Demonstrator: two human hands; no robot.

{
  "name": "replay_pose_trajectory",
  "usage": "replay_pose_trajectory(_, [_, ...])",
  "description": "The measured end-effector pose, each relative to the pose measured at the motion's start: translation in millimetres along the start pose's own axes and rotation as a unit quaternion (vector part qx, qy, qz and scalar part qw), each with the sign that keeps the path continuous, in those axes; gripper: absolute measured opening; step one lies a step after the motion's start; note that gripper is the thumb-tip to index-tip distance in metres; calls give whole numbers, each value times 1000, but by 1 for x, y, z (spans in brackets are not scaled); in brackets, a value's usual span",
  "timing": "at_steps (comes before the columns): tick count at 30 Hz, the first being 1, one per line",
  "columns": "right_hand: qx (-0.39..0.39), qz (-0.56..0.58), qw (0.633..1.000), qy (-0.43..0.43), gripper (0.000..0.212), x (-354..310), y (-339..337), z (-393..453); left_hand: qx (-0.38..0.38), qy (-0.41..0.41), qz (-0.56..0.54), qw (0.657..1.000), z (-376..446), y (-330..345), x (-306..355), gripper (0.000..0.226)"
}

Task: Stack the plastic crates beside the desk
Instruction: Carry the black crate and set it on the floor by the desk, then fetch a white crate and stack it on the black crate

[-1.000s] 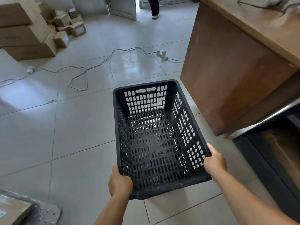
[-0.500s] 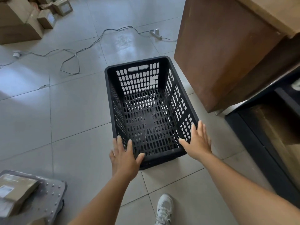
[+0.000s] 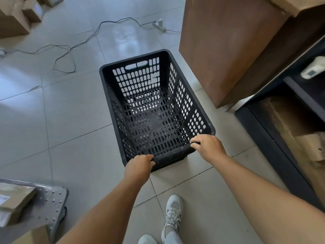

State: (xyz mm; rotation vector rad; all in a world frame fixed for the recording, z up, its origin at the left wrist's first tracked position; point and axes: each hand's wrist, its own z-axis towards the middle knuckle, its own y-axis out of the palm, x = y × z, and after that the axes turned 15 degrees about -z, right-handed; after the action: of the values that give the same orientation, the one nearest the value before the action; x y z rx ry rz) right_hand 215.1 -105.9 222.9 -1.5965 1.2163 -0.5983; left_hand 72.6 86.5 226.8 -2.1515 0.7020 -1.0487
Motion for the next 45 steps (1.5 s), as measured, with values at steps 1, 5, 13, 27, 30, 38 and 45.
replay_pose_trajectory(1, [4, -1, 1000, -3, 20, 0, 0, 0, -2, -3, -5, 1000, 0, 1, -1, 21])
replay_pose_trajectory(5, [0, 5, 1000, -5, 21, -1, 1, 0, -18, -21, -10, 1000, 2, -3, 2, 21])
replay_pose_trajectory(13, [-65, -1, 998, 18, 32, -10, -4, -1, -21, -56, -59, 996, -1, -3, 10, 49])
replay_pose_trajectory(27, [29, 106, 991, 76, 82, -57, -58, -93, 26, 55, -168, 984, -49, -45, 53, 82])
replay_pose_trajectory(30, [77, 148, 978, 122, 83, -66, -71, -138, 20, 111, -170, 979, -80, -58, 73, 78])
replay_pose_trajectory(38, [139, 233, 918, 289, 82, -39, -93, -293, -53, 223, -103, 968, -178, -60, 137, 77])
replay_pose_trajectory(45, [169, 260, 846, 434, 85, 2, -72, -441, -157, 321, -33, 934, -274, 7, 200, 81])
